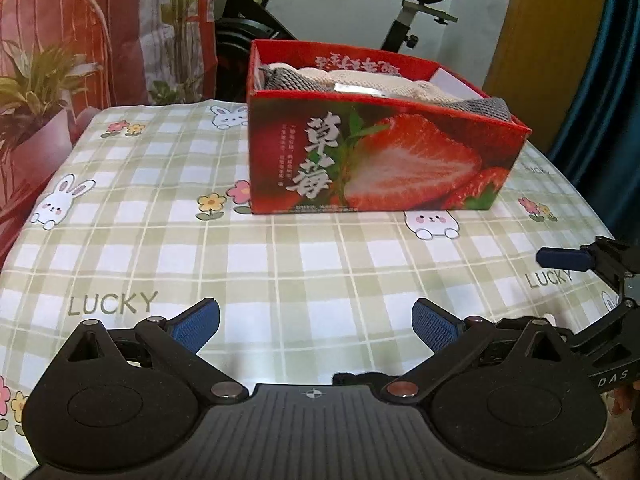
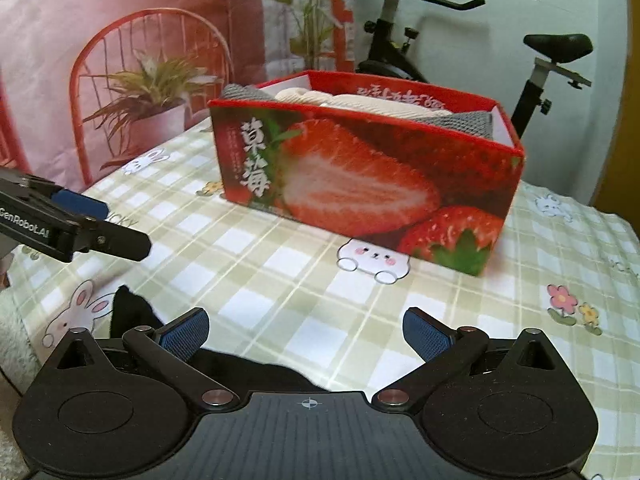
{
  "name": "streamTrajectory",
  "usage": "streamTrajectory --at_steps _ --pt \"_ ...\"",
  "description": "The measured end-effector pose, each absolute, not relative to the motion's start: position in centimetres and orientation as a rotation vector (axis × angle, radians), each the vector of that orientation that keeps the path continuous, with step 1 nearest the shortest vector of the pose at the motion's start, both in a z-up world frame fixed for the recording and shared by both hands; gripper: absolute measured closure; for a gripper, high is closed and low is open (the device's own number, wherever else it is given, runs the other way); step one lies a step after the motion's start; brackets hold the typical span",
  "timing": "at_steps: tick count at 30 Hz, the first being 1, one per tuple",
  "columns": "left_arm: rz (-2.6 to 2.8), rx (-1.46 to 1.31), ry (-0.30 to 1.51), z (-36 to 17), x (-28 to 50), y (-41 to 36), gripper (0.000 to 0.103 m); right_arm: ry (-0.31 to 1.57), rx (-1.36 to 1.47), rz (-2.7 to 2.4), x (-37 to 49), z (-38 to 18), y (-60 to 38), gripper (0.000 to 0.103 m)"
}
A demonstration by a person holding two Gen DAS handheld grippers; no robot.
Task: Organize soft objects
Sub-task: 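Move both open grippers from the box to the black glove, then close both grippers on the black glove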
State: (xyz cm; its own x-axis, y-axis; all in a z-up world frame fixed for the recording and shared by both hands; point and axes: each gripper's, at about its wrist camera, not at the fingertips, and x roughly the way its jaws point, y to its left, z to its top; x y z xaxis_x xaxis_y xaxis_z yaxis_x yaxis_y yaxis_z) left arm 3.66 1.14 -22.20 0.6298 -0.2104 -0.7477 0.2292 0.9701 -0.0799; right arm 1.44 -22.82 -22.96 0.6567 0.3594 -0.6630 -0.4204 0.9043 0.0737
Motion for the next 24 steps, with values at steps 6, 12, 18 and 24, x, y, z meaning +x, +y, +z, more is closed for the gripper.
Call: streamTrajectory --at_steps 6,12,18,24 --pt "-0.279 0.034 0.885 -23.2 2.9 0.6 0.000 0.765 -0.091 0.472 0.4 -23.1 -23.2 0.007" --pt "-0.306 0.035 0.902 -23.6 2.6 0.2 0.000 0.808 -0.118 0.497 -0.7 -23.6 -23.7 0.018" --pt "-0.299 0.027 0.905 -23.8 2.7 0.5 0.001 0.867 -0.149 0.506 -0.6 -25.2 -23.1 0.046" --pt "-0.280 -0.005 0.912 -24.0 3.5 1.1 0.009 0.848 -0.145 0.524 0.3 -25.3 -22.1 0.080"
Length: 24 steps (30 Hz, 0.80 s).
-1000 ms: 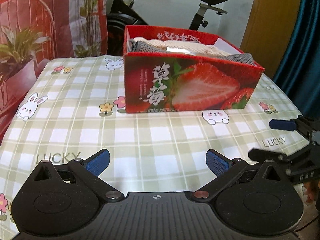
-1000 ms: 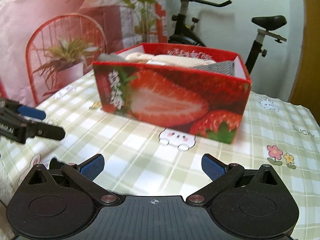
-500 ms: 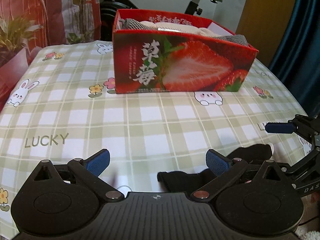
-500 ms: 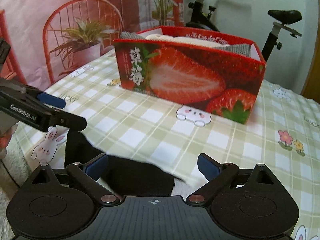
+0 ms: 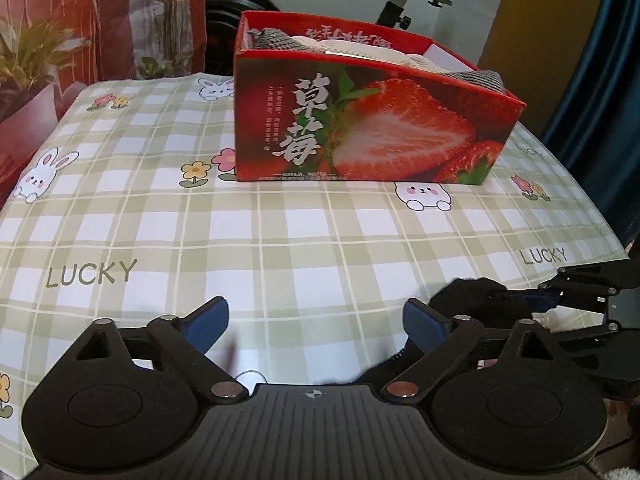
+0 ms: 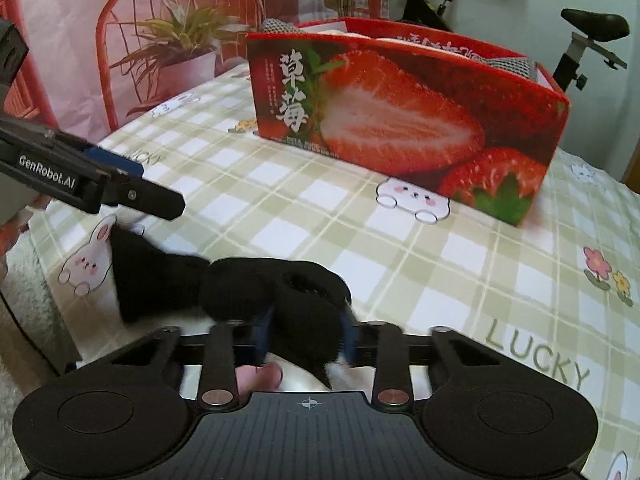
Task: Organize soft objects
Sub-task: 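Close both grippers on the black glove, then lift the black glove with both grippers over the red box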
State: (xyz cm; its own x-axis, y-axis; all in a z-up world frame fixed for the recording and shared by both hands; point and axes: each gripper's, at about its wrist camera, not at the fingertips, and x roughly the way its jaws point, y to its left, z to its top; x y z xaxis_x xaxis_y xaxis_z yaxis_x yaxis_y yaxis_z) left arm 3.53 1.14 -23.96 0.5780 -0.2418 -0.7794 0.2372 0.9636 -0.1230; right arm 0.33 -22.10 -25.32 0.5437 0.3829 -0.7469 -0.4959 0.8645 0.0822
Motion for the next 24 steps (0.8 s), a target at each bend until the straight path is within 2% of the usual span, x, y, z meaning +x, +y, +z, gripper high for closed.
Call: streamTrajectory --at_steps 15,17,20,22,24 --pt "-0.378 -0.094 0.925 -24.7 4.3 0.9 0.022 0.824 0.007 0.364 4.0 -26.3 -22.8 0.084" --pt "-0.396 -0.122 0.938 -25.3 4.8 0.8 0.027 0.826 0.023 0.354 4.1 -26.4 -22.8 0.084" --pt "-0.408 -0.187 0.976 -26.5 5.8 1.0 0.043 0.826 0.031 0.342 4.0 -26.5 -22.5 0.084" --pt "-0.432 -0.224 1.005 -27.4 6.4 1.1 0.063 0.827 0.041 0.342 4.1 -26.5 -22.5 0.084" --pt "-0.439 -0.234 0.995 -27.8 6.6 1.1 0.065 0.828 0.049 0.344 4.2 -26.5 -22.3 0.084"
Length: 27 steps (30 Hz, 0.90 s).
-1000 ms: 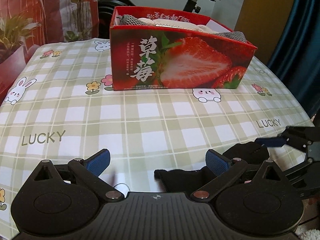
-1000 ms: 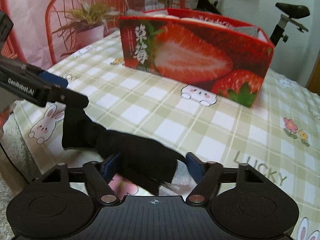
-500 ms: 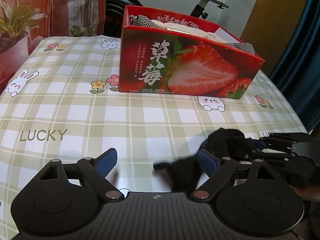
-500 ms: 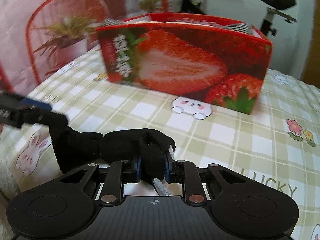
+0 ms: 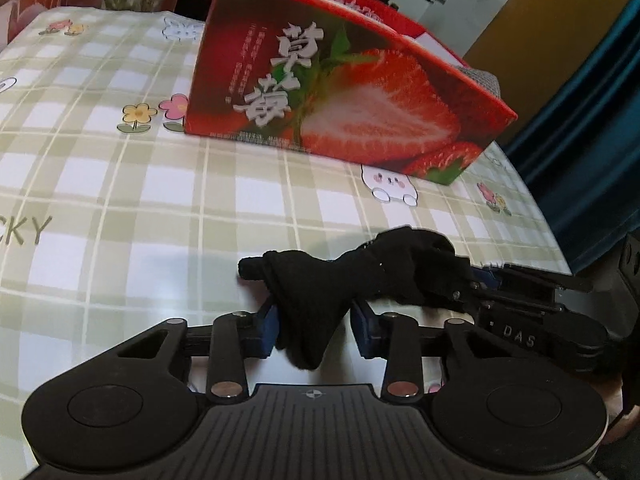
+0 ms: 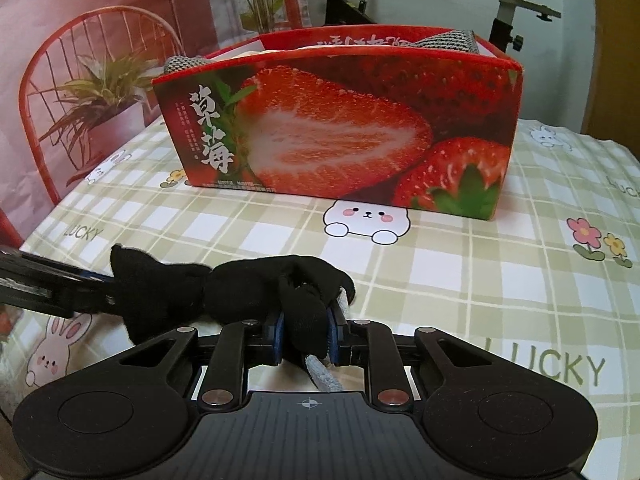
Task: Organize soft objects
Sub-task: 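Lift the black glove with both grippers over the red box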
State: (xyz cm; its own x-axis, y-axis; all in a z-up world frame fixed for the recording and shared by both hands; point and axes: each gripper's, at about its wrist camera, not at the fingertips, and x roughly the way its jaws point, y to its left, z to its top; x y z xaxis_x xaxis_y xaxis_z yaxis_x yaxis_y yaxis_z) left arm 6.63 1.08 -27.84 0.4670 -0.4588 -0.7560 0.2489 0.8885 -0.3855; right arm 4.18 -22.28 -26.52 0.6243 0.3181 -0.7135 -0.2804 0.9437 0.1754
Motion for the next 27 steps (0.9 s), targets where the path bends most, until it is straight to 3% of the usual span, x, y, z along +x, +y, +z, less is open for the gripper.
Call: streamTrajectory --at_steps 3,17,27 --pt "-0.436 -0.231 0.986 -28.2 7.0 1.2 0.078 0.825 0.026 0.356 4.3 -26.6 -21.8 0.084" --pt "-0.423 -0.119 0.880 -26.4 6.9 0.9 0.081 0.823 0.038 0.383 4.6 -26.2 -21.4 0.089" --pt "-0.431 -0.096 0.781 -23.2 6.2 0.9 0.081 0.722 0.028 0.394 4.0 -23.1 -22.0 0.090"
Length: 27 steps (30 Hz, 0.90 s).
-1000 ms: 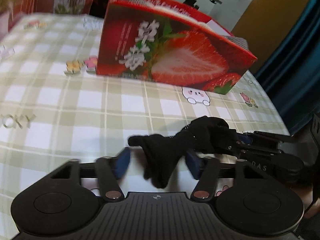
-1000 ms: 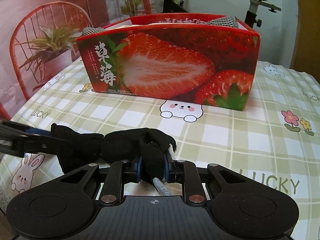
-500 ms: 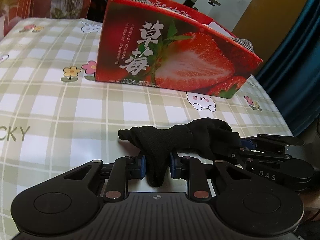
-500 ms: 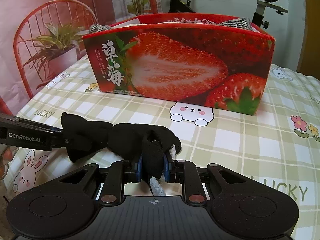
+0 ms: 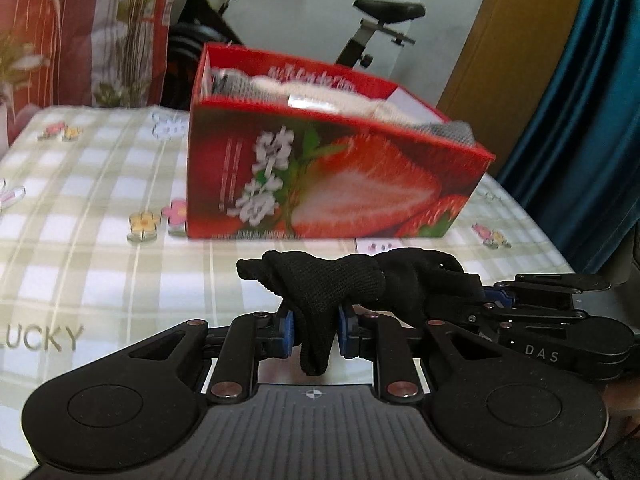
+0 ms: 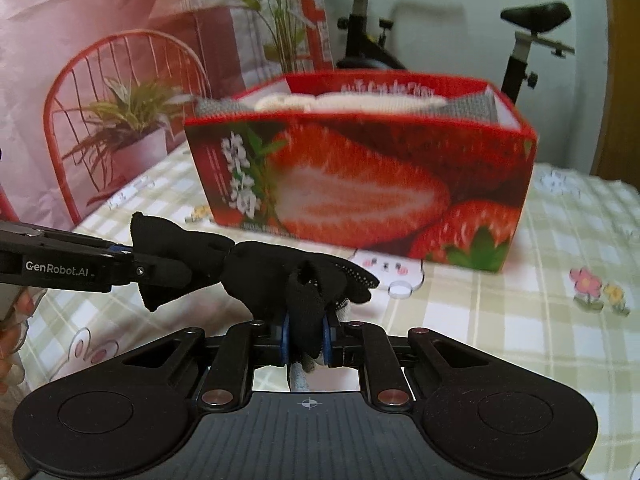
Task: Organize soft objects
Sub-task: 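Lift the black glove with both grippers over the red box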
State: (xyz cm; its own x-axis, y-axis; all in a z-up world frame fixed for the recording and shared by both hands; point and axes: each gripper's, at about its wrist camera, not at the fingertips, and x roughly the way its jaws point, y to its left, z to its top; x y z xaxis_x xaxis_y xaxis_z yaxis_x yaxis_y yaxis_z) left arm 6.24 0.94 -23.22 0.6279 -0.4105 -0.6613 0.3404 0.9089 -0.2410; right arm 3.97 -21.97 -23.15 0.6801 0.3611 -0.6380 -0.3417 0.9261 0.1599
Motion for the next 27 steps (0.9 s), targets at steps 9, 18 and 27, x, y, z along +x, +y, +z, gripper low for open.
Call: streamTrajectory --at_steps 9,18,27 --pt "-0.426 -0.066 0.685 -19.5 6.2 0.8 0.081 0.615 -0.006 0.411 4.2 -19.0 -22.1 0.090" --pt "-0.429 -0.069 0.594 -15.9 7.2 0.4 0.081 0.518 -0.022 0.424 5.5 -14.4 -22.6 0.090" --pt "-0.444 -0.105 0.594 -14.1 11.7 -0.4 0.081 0.496 -0.035 0.401 10.0 -11.5 -23.4 0.090"
